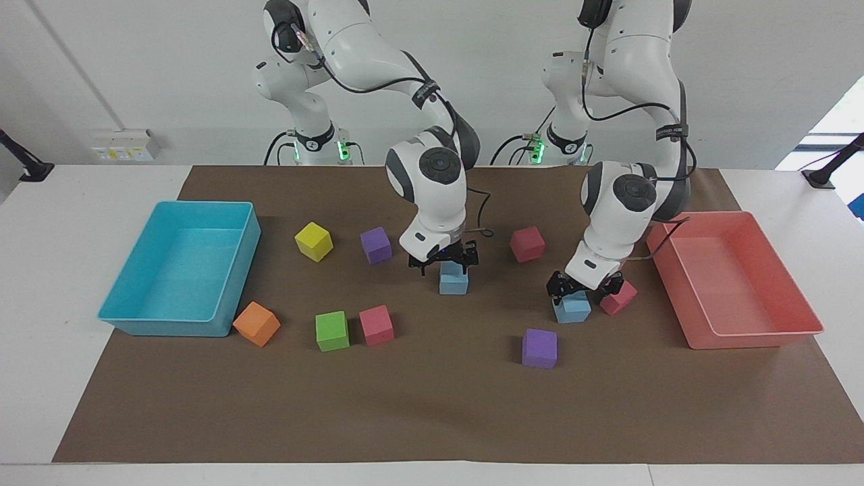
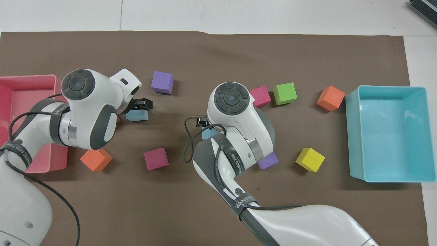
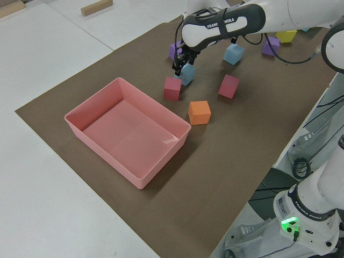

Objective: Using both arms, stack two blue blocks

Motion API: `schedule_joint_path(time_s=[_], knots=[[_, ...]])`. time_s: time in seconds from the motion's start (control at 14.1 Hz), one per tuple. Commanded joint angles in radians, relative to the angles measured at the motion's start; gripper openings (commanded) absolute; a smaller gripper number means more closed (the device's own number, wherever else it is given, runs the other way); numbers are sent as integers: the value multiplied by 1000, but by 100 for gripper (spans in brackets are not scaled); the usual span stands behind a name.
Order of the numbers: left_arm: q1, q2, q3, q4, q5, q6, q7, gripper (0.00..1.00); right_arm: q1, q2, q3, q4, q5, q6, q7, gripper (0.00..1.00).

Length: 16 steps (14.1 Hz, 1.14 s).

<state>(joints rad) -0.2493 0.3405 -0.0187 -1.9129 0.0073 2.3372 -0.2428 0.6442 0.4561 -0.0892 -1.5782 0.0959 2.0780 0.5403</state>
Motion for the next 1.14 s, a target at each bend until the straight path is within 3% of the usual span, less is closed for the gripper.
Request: schedule_joint_path(time_s=[0.0, 0.5, 0.57, 0.78, 0.85, 1.06], knots=[[-21, 9, 16, -26, 7, 39, -24, 100, -46, -108, 9, -25, 11, -41, 13, 100], [-21, 6, 17, -28, 7, 19, -44, 100, -123, -289, 8, -25, 56, -153, 0, 100], [-21, 5, 17, -26, 7, 16, -68, 83, -141, -293, 11, -26, 79, -154, -13, 100], [-21, -8, 17, -14, 7, -10, -79, 18, -214, -294, 6, -57, 365, -105, -124, 100], [-22, -20, 17, -11, 7, -27, -79, 4, -227, -295, 6, -68, 387, -104, -158, 100], [-56, -70, 17, 43, 8, -152, -85, 0, -235, -280, 6, -144, 494, -46, -313, 100]])
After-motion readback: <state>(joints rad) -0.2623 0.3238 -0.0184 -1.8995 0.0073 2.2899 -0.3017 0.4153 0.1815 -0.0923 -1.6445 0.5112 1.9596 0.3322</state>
